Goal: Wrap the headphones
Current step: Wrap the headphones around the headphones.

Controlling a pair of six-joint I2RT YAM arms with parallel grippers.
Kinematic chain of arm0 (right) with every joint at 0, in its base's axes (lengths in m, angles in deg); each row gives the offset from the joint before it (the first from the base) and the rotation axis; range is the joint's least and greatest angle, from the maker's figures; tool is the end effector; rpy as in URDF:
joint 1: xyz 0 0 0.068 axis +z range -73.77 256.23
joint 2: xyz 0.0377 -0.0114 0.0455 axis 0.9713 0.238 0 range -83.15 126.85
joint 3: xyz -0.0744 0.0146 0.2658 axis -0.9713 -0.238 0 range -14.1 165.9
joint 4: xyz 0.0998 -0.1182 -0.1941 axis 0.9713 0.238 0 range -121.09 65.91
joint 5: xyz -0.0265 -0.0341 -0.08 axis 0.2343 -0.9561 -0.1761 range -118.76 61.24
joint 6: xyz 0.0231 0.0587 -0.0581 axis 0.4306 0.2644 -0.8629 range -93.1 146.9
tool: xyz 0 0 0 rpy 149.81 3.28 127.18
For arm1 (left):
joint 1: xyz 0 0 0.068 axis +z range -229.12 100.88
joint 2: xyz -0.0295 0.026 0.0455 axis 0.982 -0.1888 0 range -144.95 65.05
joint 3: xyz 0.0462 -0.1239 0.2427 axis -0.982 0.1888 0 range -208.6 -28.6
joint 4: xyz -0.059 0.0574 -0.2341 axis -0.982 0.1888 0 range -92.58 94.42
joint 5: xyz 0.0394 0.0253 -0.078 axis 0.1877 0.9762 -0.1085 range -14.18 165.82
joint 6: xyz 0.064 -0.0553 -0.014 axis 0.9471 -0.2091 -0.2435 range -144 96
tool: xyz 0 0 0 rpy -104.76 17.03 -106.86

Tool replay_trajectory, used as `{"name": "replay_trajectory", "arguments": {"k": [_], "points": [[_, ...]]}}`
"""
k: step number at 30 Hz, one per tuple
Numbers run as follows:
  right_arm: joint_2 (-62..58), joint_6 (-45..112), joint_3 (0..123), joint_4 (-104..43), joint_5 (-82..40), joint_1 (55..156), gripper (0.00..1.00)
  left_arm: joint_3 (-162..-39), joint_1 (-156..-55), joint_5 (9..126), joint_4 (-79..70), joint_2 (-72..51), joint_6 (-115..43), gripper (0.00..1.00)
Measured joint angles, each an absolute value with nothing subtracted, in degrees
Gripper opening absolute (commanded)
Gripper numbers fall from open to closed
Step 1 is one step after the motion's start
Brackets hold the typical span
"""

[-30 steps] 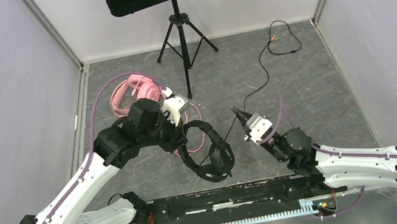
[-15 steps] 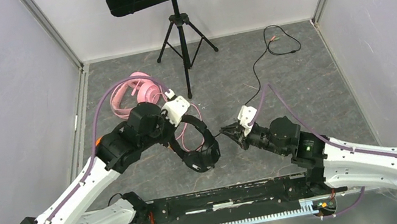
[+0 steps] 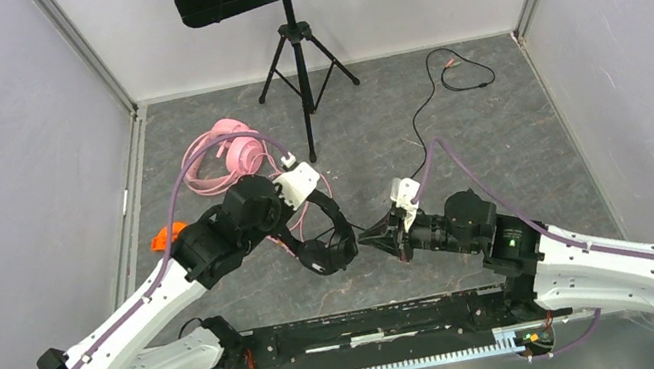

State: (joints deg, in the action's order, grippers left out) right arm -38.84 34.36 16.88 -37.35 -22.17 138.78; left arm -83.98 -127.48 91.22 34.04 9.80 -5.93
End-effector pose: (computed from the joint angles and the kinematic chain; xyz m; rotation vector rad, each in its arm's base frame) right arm 0.0913 0.1948 0.2873 -0.9117 1.5504 0.9951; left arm 0.1586 -0.1482 0.3067 1.0680 1.9019 -0.0026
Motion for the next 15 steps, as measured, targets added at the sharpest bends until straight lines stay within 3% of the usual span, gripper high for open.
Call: {"name": "replay_trajectory", "arguments": {"k": [15], "points": [[-31.3,42.3,16.9,-49.9,-11.8,138.3,0.13,-83.0,-127.8,95.6,30.4,10.5,-7.5,0.02]]}}
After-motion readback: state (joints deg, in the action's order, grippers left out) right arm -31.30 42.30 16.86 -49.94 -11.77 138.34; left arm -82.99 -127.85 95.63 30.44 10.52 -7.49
